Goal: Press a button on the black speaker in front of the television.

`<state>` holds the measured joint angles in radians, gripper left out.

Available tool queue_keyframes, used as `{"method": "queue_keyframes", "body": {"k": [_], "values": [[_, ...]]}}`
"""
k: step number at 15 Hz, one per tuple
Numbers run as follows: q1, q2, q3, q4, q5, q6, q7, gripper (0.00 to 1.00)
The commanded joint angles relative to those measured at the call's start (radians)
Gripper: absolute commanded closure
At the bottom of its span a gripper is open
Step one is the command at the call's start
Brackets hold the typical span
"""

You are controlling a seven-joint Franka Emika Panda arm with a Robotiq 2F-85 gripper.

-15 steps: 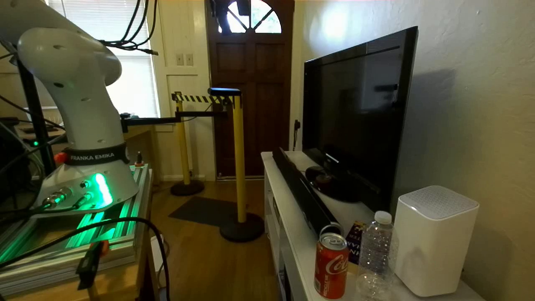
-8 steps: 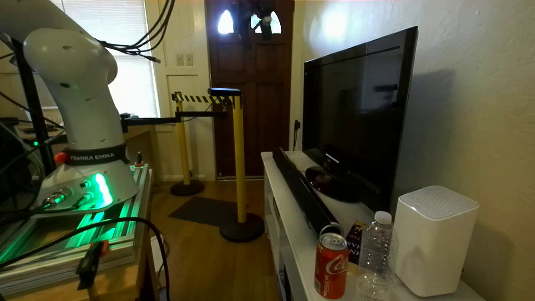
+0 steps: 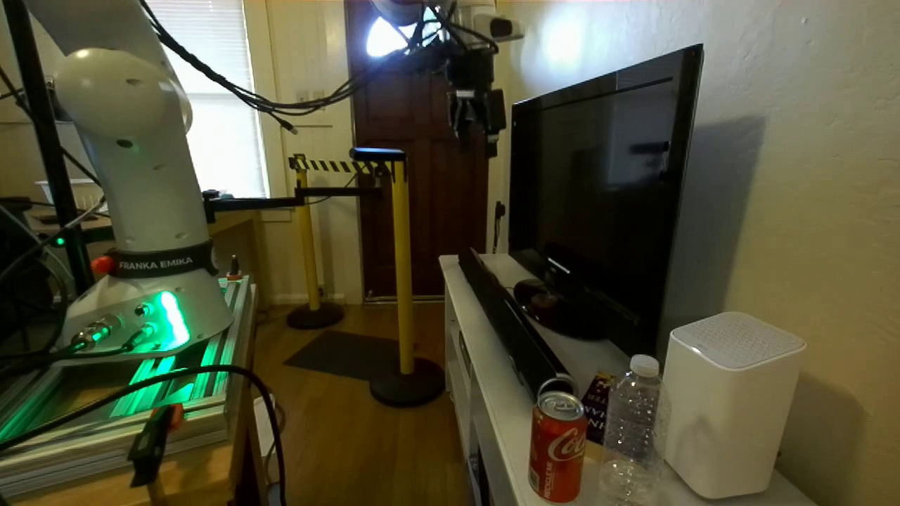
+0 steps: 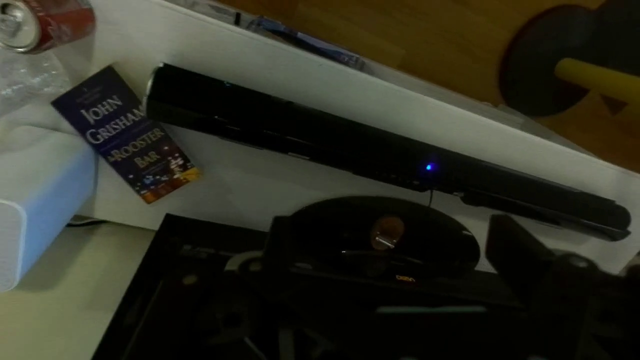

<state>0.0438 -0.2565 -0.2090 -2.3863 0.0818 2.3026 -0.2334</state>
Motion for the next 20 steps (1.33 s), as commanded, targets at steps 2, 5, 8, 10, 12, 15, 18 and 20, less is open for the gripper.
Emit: {"method": "queue_keyframes", "body": {"k": [2, 5, 8, 10, 12, 15, 18, 20], "values": [[-0.02, 0.11, 0.062, 0.071, 0.093, -0.006, 0.0, 0.0], [-0.02, 0.181, 0.07, 0.125, 0.115, -0.01, 0.001, 0.0], [-0.021, 0.202, 0.074, 0.135, 0.138, 0.003, -0.007, 0.0], [-0.017, 0.27, 0.104, 0.166, 0.129, 0.029, 0.006, 0.0], [-0.007, 0.331, 0.136, 0.194, 0.159, 0.07, -0.001, 0.0], [-0.004, 0.447, 0.196, 0.257, 0.177, 0.133, 0.02, 0.0], [-0.012, 0.552, 0.238, 0.315, 0.186, 0.192, 0.072, 0.0], [-0.015, 0.616, 0.256, 0.345, 0.18, 0.214, 0.113, 0.0]]}}
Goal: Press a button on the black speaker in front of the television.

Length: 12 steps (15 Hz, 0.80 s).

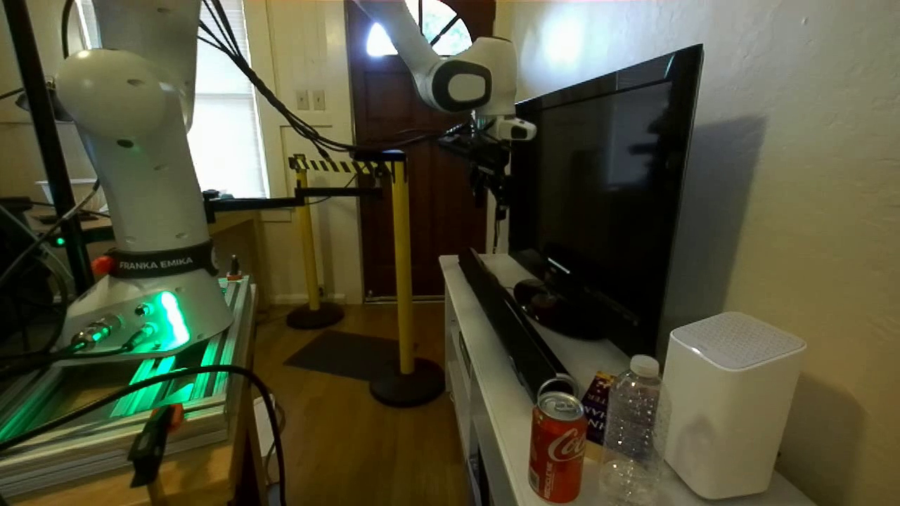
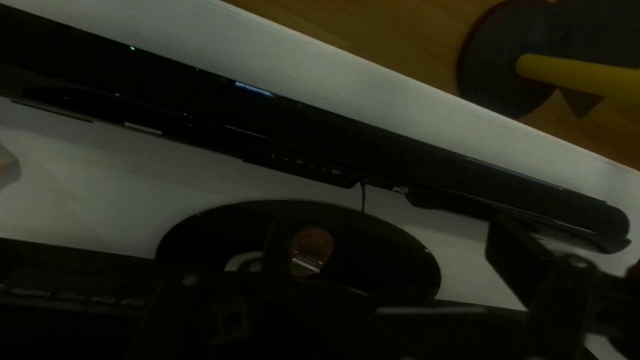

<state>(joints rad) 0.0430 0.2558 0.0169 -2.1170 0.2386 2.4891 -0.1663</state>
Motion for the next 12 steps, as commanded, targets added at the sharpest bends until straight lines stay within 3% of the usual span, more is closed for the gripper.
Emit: {"method": "queue_keyframes", "body": {"k": [1, 2, 7, 8, 11, 12], "values": [[-0.02, 0.136, 0.046, 0.091, 0.04, 0.037, 0.047, 0.0], [-0.021, 0.066, 0.037, 0.034, -0.008, 0.022, 0.038, 0.0], [-0.025, 0.084, 0.042, 0.043, -0.01, 0.028, 0.04, 0.0], [0.0, 0.09, 0.008, 0.036, -0.057, 0.05, 0.125, 0.0], [0.009, 0.16, 0.003, 0.063, -0.065, 0.131, 0.207, 0.0], [0.014, 0.186, 0.001, 0.072, -0.073, 0.164, 0.23, 0.25]]}}
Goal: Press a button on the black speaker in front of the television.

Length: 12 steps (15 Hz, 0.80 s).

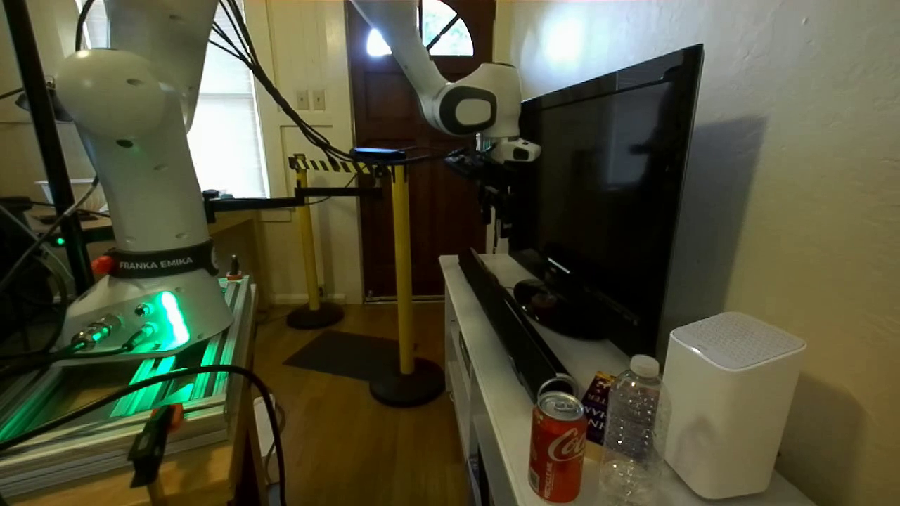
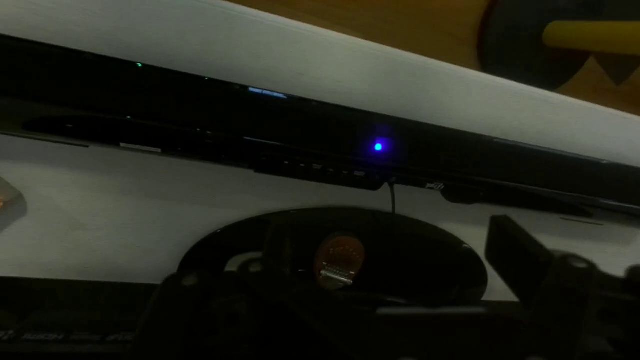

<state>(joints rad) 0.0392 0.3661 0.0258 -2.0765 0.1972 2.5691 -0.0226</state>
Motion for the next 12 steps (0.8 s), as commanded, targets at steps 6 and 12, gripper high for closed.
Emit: {"method": "queue_keyframes", "body": {"k": [6, 12], "values": [[0.069, 0.226, -0.03, 0.092, -0.053, 0.256, 0.186, 0.64], [0.121, 0.325, -0.063, 0.167, -0.08, 0.284, 0.241, 1.0]]}}
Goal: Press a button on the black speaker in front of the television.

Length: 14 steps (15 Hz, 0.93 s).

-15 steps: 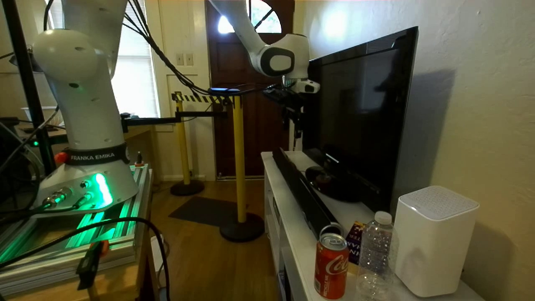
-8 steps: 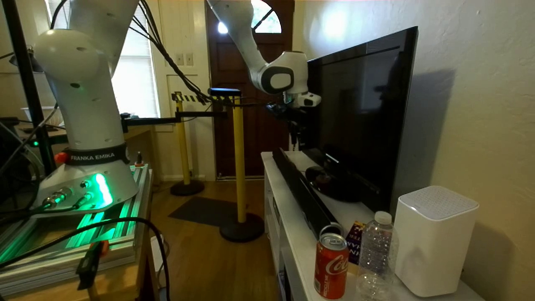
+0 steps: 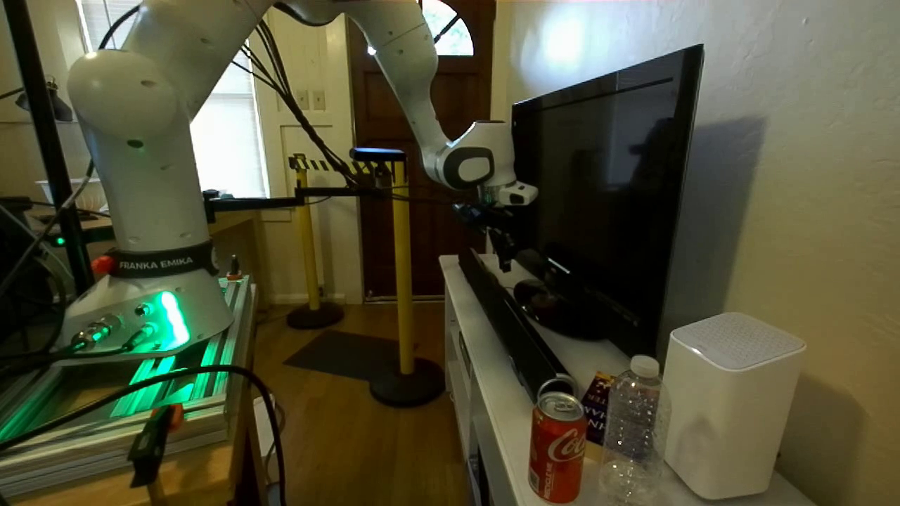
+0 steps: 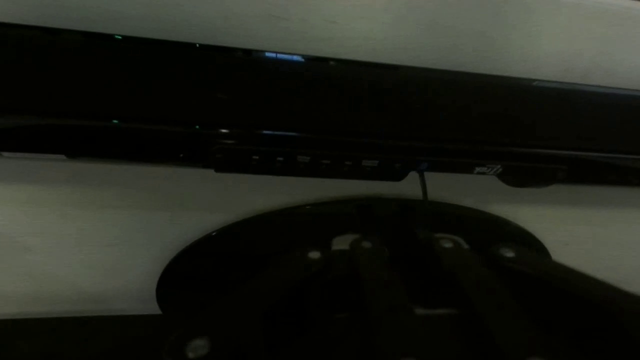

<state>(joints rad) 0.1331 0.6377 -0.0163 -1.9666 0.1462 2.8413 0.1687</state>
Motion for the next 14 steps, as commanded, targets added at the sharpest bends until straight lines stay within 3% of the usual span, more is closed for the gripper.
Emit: {"method": "queue_keyframes", "body": {"k": [1, 14], "values": [[0.03, 0.063, -0.023, 0.066, -0.029, 0.014, 0.052, 1.0], [0.017, 0.138, -0.016, 0.116, -0.016, 0.014, 0.047, 1.0]]}}
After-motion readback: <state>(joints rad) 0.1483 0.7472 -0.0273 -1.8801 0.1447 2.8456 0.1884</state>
